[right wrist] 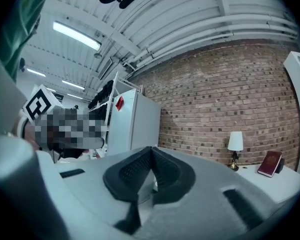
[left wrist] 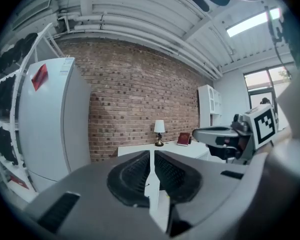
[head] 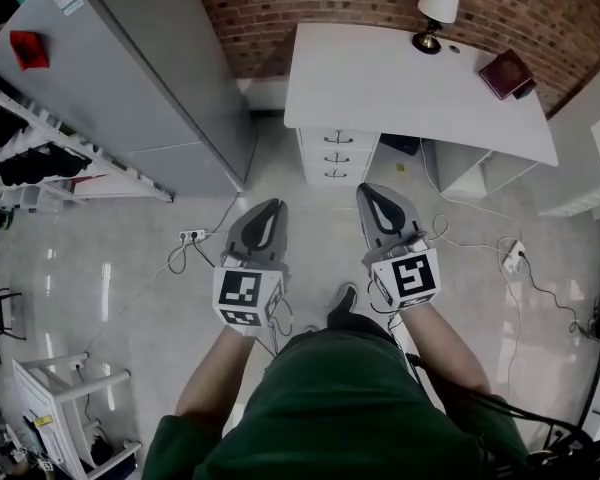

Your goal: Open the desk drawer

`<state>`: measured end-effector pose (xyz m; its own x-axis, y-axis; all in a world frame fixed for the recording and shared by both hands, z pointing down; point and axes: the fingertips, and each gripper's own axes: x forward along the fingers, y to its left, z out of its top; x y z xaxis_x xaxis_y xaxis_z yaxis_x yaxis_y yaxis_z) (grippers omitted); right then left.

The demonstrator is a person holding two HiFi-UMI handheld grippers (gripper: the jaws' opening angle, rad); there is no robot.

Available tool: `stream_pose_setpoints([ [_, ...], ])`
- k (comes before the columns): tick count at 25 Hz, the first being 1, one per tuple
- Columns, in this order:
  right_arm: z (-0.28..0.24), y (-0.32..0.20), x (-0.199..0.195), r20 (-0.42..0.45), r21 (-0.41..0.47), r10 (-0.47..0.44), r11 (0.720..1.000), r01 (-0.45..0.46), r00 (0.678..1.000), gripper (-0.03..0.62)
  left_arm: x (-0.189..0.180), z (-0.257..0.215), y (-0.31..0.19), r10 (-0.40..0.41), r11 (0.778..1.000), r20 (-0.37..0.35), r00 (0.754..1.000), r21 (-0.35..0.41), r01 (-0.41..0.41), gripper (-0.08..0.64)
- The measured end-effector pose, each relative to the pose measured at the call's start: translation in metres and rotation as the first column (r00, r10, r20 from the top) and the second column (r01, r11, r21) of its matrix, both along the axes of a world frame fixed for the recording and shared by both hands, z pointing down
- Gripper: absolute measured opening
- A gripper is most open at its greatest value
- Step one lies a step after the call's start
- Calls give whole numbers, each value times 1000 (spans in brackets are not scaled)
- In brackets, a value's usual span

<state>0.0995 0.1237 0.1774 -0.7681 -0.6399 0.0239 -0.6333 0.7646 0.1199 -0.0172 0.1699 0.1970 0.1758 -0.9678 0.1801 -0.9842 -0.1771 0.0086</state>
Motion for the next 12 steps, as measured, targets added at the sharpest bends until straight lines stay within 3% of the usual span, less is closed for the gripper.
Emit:
stream_pose_setpoints([
  [3, 8, -24, -3, -4, 1, -60, 998, 60, 998, 0, 2, 8, -17, -24, 999, 19, 1000, -35, 24, 20],
  [12, 48, -78, -19, -32, -70, -126, 990, 124, 991, 0, -20, 29, -62, -71, 993, 29, 997, -97, 74, 20],
])
